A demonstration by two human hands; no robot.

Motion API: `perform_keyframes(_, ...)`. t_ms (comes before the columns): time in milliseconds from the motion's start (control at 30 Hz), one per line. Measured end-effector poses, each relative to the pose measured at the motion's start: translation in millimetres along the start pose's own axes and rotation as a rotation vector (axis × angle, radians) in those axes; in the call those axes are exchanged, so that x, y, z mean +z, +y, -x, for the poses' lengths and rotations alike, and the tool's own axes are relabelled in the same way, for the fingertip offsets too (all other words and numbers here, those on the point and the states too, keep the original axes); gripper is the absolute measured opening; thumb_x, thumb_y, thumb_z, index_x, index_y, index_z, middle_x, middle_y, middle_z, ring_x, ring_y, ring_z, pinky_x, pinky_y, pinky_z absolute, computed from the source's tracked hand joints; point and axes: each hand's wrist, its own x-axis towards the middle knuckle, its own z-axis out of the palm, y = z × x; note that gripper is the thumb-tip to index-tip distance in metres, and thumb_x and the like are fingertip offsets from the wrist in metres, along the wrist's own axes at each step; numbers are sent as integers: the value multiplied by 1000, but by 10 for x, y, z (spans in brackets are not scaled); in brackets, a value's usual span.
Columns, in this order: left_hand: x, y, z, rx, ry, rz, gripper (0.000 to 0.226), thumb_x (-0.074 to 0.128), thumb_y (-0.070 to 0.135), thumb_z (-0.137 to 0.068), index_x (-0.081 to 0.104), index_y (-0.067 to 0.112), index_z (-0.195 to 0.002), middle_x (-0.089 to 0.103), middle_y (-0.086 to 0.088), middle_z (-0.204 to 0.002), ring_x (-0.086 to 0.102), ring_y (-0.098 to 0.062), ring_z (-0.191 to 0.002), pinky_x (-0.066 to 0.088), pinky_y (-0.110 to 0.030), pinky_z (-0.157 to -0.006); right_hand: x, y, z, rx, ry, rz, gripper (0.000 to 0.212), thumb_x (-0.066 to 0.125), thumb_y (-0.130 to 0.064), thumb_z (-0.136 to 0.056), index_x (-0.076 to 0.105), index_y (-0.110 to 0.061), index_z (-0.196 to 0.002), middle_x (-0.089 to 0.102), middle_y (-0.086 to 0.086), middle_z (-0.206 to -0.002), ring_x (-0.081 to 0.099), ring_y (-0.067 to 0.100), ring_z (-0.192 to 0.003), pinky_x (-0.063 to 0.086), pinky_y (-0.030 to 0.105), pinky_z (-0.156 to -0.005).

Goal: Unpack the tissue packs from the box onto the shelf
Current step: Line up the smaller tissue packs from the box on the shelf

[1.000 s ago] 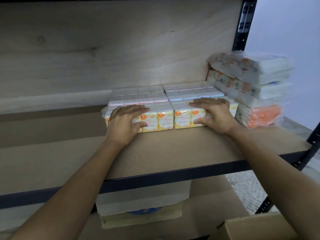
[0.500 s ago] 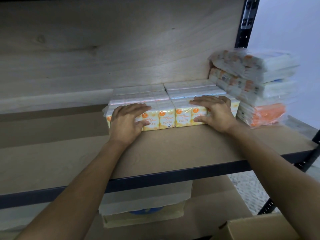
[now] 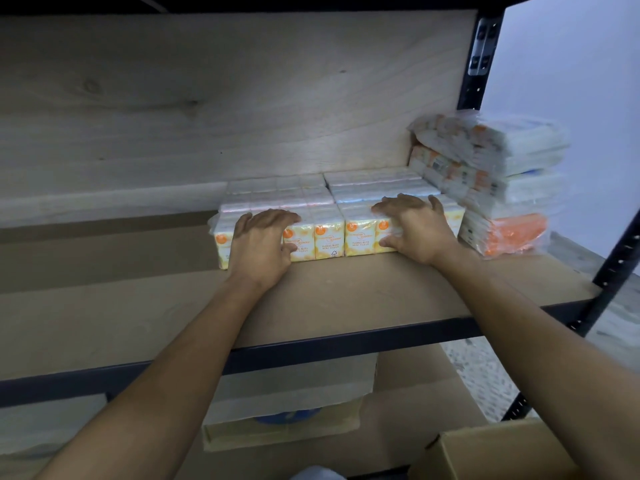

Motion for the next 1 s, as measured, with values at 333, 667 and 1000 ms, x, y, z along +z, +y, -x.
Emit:
perform_keyframes(333,-144,147,163,-15,-40,52,50,64,29,-87,52,25,-135,48,-2,-145,33,-23,-140,12,-44,-118,-101,-151,369,22,46,-101,57,67,-37,-83,46,-31,-136,39,-1,-150,29,20,-140,24,48,-112)
perform_keyframes(667,-380,761,705,32,-57,195,43,57,33,-92,54,24,-134,52,0,-141,38,-20,-135,18,-39,-116,-323,-434,1190,101,89,-210,46,60,-36,-89,51,-25,-133,47,-2,-144,39,19,-134,31,34,-110)
perform_keyframes(1000,-357,1752,1283,109,-160,399,43,49,40,-95,52,25,-135,52,2,-140,41,-20,-130,25,-38,-113,-421,-277,2278,276,133,-227,43,53,-43,-91,56,-21,-128,61,-1,-128,53,20,-120,45,42,-98)
